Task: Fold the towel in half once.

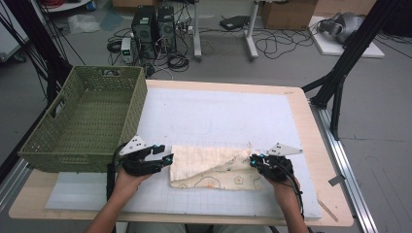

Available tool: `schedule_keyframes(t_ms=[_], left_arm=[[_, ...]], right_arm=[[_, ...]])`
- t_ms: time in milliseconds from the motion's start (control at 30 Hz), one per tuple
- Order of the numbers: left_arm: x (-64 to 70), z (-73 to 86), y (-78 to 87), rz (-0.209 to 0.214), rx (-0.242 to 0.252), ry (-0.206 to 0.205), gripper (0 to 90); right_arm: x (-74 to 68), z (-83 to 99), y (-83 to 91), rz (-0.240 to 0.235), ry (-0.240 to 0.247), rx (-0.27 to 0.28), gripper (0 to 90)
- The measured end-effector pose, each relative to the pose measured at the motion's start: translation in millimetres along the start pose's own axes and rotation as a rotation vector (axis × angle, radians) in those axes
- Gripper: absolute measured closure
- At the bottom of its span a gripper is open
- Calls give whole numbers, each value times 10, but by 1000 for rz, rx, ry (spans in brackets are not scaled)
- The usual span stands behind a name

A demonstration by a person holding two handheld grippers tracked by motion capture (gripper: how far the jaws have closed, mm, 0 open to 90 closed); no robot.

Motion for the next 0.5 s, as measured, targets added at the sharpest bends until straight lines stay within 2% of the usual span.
schedule_keyframes(t_ms=[133,233,300,367,500], left_arm=[[-22,9,15,-13,-3,6,457],[-27,17,8,-20,-10,9,457],[-27,30,-4,-23,-23,11,457],[-24,49,-24,-28,-45,26,460],[18,86,-60,-18,-80,27,475]], right_arm=[[-35,-9,214,-8,47,48,878],[-13,67,360,11,63,53,877],[32,133,435,31,50,48,867],[101,185,489,65,39,38,793],[213,207,576,107,-17,64,710]])
Point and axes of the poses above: each handheld gripper's, and its own axes: y roughly backward along the jaws, z roughly out of its underside, x roughly to its right, the point moved 5 cm from there along -y, roughly forward along the jaws, and after that the axes turned 12 degrees about z, right-handed, at the moved point
